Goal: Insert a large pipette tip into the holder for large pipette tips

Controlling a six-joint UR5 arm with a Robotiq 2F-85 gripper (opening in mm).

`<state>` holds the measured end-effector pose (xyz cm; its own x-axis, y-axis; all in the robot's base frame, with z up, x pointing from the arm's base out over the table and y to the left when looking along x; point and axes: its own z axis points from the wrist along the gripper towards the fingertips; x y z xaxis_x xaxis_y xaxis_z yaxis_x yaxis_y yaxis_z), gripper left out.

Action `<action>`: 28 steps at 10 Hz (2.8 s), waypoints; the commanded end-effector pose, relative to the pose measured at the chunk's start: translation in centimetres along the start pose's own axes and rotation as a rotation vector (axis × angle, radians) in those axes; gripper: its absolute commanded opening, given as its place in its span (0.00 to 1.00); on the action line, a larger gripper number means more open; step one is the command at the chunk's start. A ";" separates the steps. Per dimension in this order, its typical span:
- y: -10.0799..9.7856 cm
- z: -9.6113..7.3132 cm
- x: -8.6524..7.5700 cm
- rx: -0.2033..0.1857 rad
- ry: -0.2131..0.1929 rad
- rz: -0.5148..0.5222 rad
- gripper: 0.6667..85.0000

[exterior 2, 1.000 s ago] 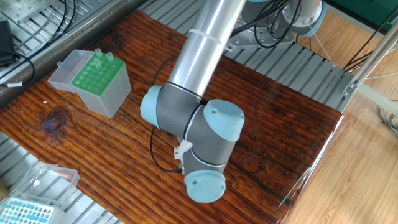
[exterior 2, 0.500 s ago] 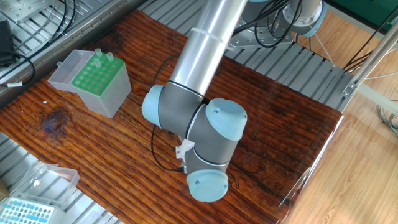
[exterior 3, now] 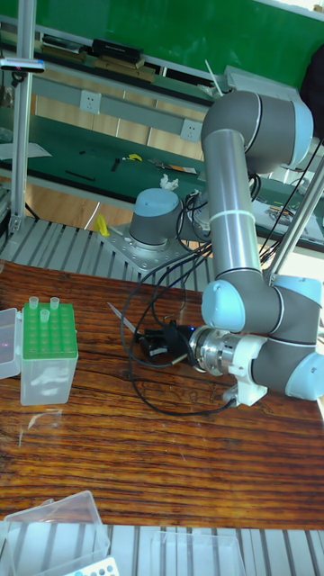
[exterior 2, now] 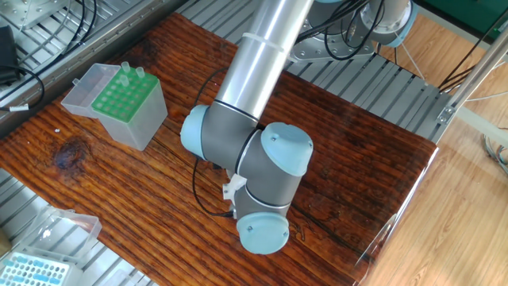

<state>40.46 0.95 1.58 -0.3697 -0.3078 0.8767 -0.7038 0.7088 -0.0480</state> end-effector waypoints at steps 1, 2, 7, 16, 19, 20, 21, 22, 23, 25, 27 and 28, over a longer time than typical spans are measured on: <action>0.4 -0.5 0.0 -0.014 -0.003 -0.001 0.38; 0.2 -0.5 -0.1 -0.012 -0.002 0.001 0.37; 0.3 -0.4 -0.5 -0.018 -0.008 0.008 0.35; 1.0 -0.5 0.0 -0.042 -0.015 0.032 0.00; 2.0 -0.9 0.4 -0.080 -0.062 0.027 0.00; 1.7 -1.3 1.4 -0.064 -0.061 0.026 0.00; 1.8 -2.0 2.9 -0.064 -0.064 0.020 0.00; 1.9 -2.9 4.6 -0.076 -0.068 -0.001 0.00; 2.0 -3.7 6.4 -0.089 -0.085 -0.019 0.00; 2.9 -4.2 6.9 -0.127 -0.200 -0.017 0.00; 4.1 -4.9 3.1 -0.142 -0.430 0.082 0.00; 4.2 -5.2 2.1 -0.130 -0.521 0.123 0.00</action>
<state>39.04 4.43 6.83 -0.5840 -0.4319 0.6874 -0.6114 0.7910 -0.0224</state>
